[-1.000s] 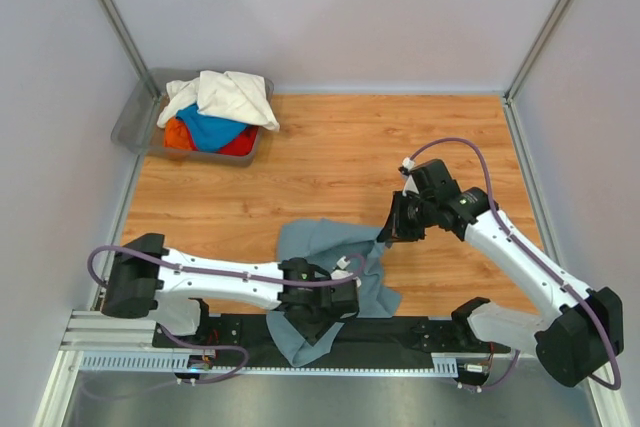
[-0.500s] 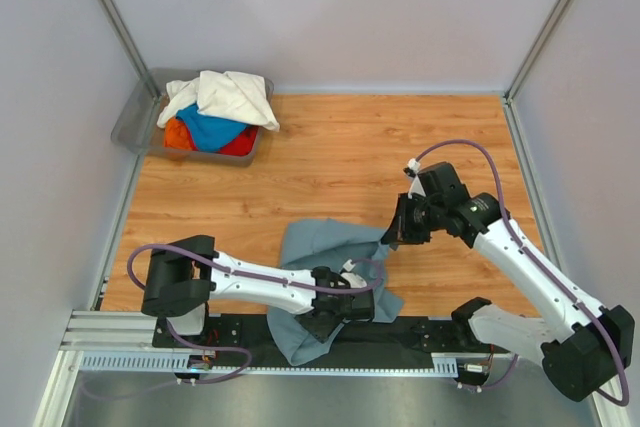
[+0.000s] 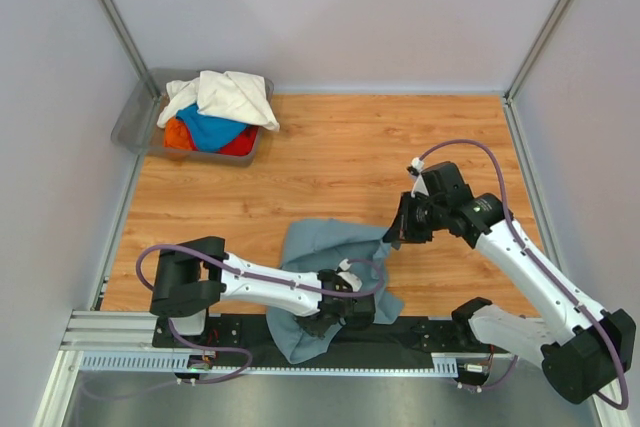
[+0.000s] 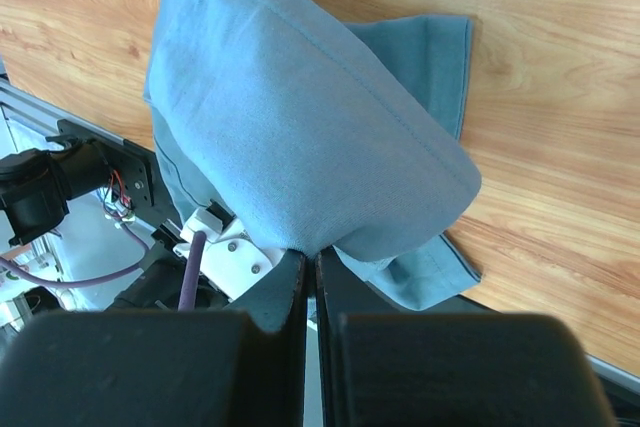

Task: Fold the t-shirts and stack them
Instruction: Flatten the tshirt out

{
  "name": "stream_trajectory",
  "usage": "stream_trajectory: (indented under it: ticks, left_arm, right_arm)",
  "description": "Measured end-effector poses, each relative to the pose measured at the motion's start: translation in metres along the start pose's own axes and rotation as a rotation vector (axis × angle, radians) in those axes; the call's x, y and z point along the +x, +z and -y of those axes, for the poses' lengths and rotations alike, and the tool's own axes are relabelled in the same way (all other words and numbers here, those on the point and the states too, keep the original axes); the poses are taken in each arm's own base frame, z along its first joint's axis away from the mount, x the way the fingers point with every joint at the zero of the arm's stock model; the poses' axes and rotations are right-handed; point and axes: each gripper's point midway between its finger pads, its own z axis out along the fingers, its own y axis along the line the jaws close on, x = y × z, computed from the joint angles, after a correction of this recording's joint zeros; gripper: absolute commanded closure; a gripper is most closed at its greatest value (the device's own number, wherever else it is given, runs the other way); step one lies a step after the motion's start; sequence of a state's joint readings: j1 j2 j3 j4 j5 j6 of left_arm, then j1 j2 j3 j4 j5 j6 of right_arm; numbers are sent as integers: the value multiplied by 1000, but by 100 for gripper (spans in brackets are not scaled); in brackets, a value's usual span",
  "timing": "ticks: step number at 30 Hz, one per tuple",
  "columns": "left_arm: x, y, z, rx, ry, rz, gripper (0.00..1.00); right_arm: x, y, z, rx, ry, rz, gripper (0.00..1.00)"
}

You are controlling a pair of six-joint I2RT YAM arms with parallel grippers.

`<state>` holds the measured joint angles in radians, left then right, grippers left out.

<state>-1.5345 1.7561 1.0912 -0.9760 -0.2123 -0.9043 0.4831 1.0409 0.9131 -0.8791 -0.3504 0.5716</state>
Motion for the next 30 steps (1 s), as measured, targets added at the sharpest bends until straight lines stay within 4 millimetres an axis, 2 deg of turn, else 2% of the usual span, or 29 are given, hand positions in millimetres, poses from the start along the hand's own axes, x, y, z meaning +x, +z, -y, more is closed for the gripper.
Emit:
stream_trajectory:
  ticks: [1, 6, 8, 10, 11, 13, 15, 17, 19, 20, 22, 24, 25, 27, 30]
  left_arm:
    - [0, 0, 0, -2, 1, 3, 100]
    - [-3, -2, -10, -48, 10, 24, 100]
    - [-7, -10, -20, -86, 13, 46, 100]
    - [-19, -31, -34, -110, -6, 92, 100]
    - [-28, -46, -40, -101, -28, 131, 100]
    - [-55, -88, -58, -62, -105, 250, 100]
    - [-87, -143, -86, 0, -230, 421, 100]
    - [-115, -211, -129, 53, -389, 641, 100]
    - [-122, -276, -181, 72, -529, 840, 100]
    - [-118, -306, -207, 69, -581, 931, 100]
    - [-101, -353, -247, 76, -657, 1078, 100]
    - [-75, -387, -286, 58, -693, 1187, 100]
    - [-63, -399, -301, 53, -710, 1228, 100]
    - [-35, -424, -333, 40, -736, 1316, 100]
    - [-4, -449, -365, 45, -753, 1415, 100]
  right_arm:
    - [-1, 0, 0, 0, 2, 2, 100]
    - [-4, -1, 5, 8, 21, 14, 100]
    - [-10, -1, 10, 19, 46, 25, 100]
    - [-20, 2, 16, 40, 82, 30, 100]
    - [-29, 4, 16, 47, 95, 34, 100]
    - [-53, 10, 10, 54, 115, 40, 100]
    - [-90, 15, -6, 34, 117, 79, 100]
    - [-136, 14, -33, -15, 106, 153, 100]
    - [-182, 4, -65, -81, 81, 239, 100]
    - [-205, -6, -84, -115, 72, 282, 100]
    - [-253, -31, -126, -213, 30, 396, 100]
    - [-288, -65, -167, -324, -13, 506, 100]
    - [-298, -82, -184, -372, -30, 549, 100]
    - [-312, -128, -222, -492, -60, 642, 100]
    - [-316, -206, -272, -692, -115, 771, 100]
